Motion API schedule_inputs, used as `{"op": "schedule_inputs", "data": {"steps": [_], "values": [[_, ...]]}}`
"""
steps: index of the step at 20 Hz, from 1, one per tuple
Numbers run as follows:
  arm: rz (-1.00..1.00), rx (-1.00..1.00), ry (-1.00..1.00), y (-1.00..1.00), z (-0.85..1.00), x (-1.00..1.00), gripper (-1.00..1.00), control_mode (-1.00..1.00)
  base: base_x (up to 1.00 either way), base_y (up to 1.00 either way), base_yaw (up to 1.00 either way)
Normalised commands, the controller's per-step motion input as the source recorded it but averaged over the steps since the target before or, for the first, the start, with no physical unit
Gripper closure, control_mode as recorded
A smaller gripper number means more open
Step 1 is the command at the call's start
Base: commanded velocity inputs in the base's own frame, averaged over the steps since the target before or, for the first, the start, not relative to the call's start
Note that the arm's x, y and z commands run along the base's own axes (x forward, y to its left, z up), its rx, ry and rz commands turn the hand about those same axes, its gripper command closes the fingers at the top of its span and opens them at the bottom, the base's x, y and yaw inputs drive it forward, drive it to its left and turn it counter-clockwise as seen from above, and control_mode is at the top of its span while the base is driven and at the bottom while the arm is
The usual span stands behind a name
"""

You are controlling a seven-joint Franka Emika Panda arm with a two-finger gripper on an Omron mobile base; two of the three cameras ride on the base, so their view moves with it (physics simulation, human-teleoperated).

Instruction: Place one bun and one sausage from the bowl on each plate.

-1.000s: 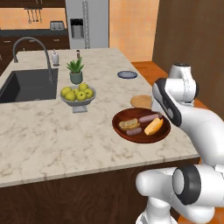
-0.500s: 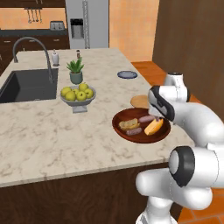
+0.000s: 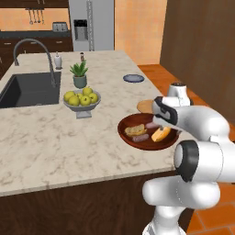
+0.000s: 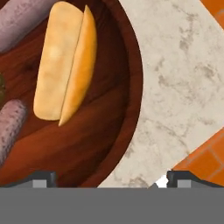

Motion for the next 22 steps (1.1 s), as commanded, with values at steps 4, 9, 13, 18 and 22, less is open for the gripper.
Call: {"op": "schedule_inputs", "data": {"steps": [4, 9, 13, 18, 22], "values": [[-0.03, 0.0, -0.09, 0.0, -0.27, 0.29, -1.0, -1.0, 0.0, 0.0, 0.0], [-0.02, 0.0, -0.03, 0.0, -0.25, 0.4, -1.0, -1.0, 0.0, 0.0, 0.0], [-0.02, 0.0, 0.0, 0.0, -0.27, 0.49, -1.0, -1.0, 0.0, 0.0, 0.0], [-0.03, 0.0, 0.0, 0.0, -0.25, 0.46, -1.0, -1.0, 0.0, 0.0, 0.0], [-0.05, -0.01, 0.0, -0.01, -0.36, 0.31, -1.0, -1.0, 0.0, 0.0, 0.0]]}}
